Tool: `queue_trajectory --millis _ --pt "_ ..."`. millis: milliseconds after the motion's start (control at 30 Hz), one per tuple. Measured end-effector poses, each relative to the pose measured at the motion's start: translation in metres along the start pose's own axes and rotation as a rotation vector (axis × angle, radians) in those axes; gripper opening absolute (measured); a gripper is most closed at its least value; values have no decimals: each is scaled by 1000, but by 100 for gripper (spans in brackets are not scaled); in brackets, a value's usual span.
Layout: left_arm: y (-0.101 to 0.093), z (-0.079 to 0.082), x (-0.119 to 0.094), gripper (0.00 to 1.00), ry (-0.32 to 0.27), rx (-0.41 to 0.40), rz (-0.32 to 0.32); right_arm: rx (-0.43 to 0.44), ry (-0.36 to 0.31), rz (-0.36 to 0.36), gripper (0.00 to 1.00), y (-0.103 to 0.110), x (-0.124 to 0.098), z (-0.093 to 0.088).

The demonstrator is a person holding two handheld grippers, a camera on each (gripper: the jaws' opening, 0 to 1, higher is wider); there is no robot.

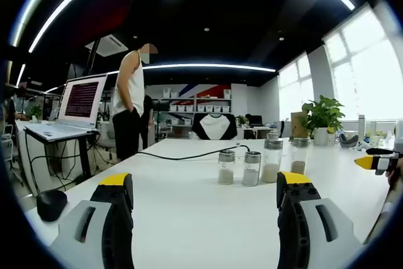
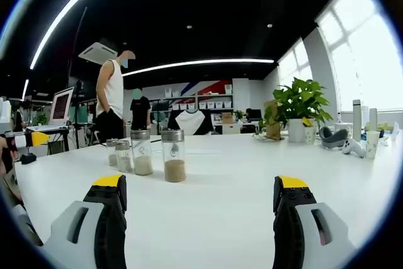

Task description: Rotate the seasoning bottle until the label or dispensing opening points toward the visible target arrow and the bottle remains upright within the marked orientation range

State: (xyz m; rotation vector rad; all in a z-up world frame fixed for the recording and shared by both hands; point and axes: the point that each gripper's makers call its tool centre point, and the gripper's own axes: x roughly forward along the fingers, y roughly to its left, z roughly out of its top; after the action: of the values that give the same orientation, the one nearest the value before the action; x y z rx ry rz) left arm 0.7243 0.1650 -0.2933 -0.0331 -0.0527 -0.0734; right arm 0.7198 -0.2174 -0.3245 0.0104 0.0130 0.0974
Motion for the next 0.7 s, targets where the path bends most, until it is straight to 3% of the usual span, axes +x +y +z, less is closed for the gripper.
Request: queue_trajectory --millis 333,700 --pt "-2 -2 0 100 2 -14 -11 -2 33 21 99 10 0 -10" --pt "6 -1 -3 100 -13 -7 10 -1 25 17 99 10 -1 -7"
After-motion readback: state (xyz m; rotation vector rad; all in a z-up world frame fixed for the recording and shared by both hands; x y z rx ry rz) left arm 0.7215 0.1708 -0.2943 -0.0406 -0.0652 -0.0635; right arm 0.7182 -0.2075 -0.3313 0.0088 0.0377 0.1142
